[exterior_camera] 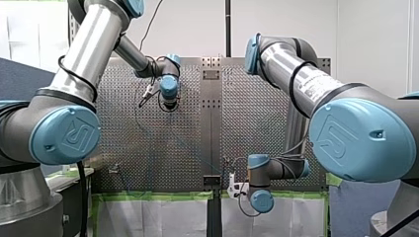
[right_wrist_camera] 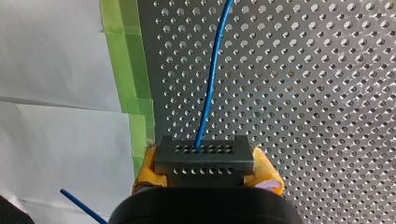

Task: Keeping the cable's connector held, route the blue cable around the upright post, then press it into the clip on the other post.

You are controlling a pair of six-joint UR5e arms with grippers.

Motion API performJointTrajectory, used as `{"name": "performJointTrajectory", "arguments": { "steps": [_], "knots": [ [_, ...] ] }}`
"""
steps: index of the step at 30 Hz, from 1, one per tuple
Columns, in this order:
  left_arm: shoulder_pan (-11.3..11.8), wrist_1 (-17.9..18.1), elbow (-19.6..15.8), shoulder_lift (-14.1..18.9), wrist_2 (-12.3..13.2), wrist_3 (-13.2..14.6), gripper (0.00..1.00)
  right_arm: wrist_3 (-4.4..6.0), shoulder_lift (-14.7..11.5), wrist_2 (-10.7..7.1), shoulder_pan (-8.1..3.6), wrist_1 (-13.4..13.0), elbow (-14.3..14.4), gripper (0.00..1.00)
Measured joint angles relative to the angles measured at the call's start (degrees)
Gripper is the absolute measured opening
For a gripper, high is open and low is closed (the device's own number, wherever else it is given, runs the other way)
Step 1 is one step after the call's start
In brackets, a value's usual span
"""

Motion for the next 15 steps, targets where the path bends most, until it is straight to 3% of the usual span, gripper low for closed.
{"name": "performJointTrajectory", "arguments": {
  "steps": [6, 15],
  "knots": [
    [-0.5, 0.2, 0.0, -1.0, -1.5, 1.3, 1.0, 0.0, 0.0, 0.02, 0.0, 0.0, 0.0, 0.0],
    [-1.4, 0.2, 0.0, -3.4, -5.1, 5.9, 1.0, 0.16, 0.2, 0.0, 0.0, -0.1, 0.0, 0.0]
  ]
}}
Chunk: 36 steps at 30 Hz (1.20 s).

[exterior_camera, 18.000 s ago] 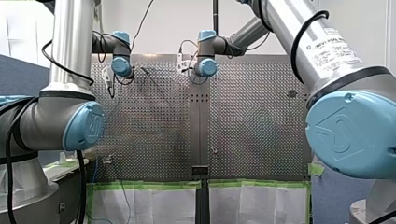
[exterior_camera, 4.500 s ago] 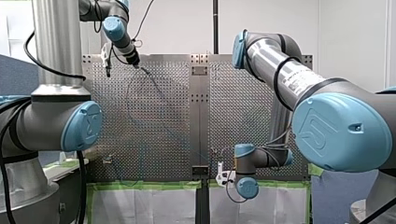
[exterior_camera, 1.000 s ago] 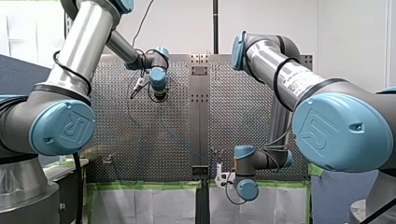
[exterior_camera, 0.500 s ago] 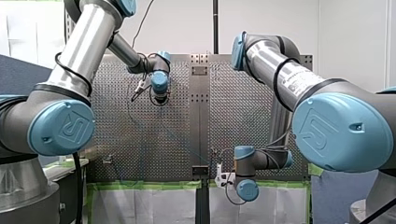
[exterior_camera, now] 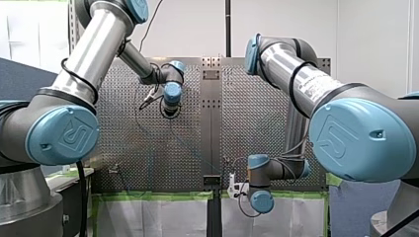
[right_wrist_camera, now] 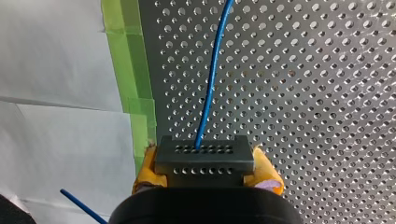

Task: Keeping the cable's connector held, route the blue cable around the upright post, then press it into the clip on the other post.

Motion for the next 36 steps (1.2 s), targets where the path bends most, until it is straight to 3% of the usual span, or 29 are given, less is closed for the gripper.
{"name": "performJointTrajectory", "arguments": {
  "steps": [7, 14, 27, 36],
  "knots": [
    [-0.6, -0.2, 0.0, -2.3, -1.4, 3.5, 1.0, 0.01, 0.0, 0.0, 0.0, 0.0, 0.0, 0.0],
    [-1.2, -0.3, 0.0, -4.4, -3.4, 4.7, 1.0, 0.02, 0.1, 0.0, 0.0, 0.0, 0.0, 0.0],
    [-2.4, -0.3, 0.0, -9.5, -3.7, 4.0, 1.0, 0.02, 0.3, 0.01, 0.01, -0.1, 0.0, 0.0],
    [-2.8, 1.2, 0.0, -11.3, -1.7, 1.0, 1.0, 0.02, 0.4, -0.25, 0.04, -0.5, 0.0, 0.0]
  ]
}}
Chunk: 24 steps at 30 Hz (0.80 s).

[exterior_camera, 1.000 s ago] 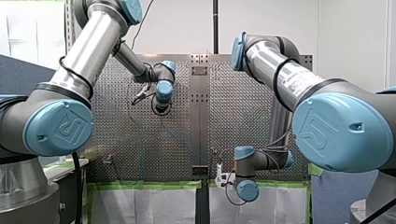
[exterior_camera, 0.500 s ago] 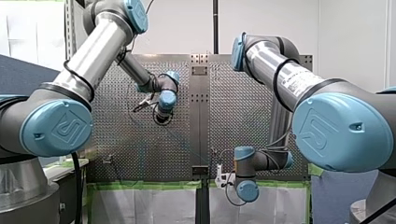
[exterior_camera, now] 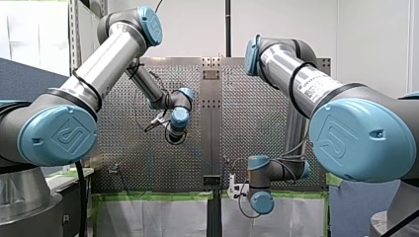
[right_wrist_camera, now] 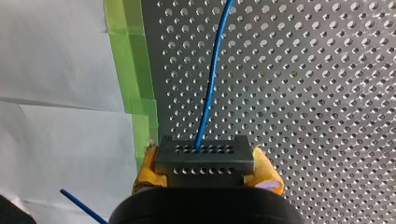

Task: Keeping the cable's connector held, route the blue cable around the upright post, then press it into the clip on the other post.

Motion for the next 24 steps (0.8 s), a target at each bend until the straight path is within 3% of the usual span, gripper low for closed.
{"name": "performJointTrajectory", "arguments": {
  "steps": [10, 24],
  "knots": [
    [0.1, 1.6, 0.0, -0.6, 3.7, -4.5, 1.0, 0.0, 0.2, -1.24, 0.1, -0.6, 0.0, 0.0],
    [-0.3, 1.6, 0.0, -2.7, 7.1, -7.7, 1.0, 0.0, 0.3, -3.65, 0.14, -1.6, 0.0, 0.0]
  ]
}}
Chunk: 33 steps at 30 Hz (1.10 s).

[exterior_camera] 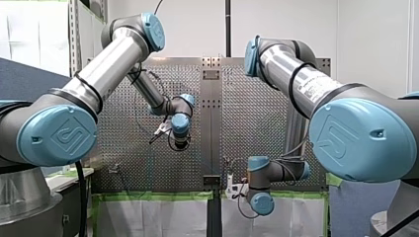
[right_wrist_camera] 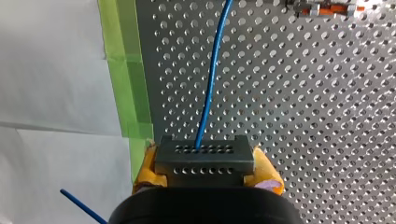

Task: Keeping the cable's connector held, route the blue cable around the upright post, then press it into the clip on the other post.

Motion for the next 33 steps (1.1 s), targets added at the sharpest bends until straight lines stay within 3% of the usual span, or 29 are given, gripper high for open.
{"name": "performJointTrajectory", "arguments": {
  "steps": [11, 22, 33],
  "knots": [
    [-0.5, 0.2, 0.0, -0.5, 4.0, -2.9, 1.0, 0.0, 0.1, -1.27, 0.02, -0.6, 0.0, 0.0],
    [-1.8, -0.4, 0.0, -3.4, 5.8, -3.2, 1.0, 0.0, 0.3, -1.73, 0.03, -0.7, 0.0, 0.0],
    [-4.1, -0.3, 0.0, -3.7, 8.9, -3.2, 1.0, 0.0, 0.3, -2.82, 0.04, -1.0, 0.0, 0.0]
  ]
}}
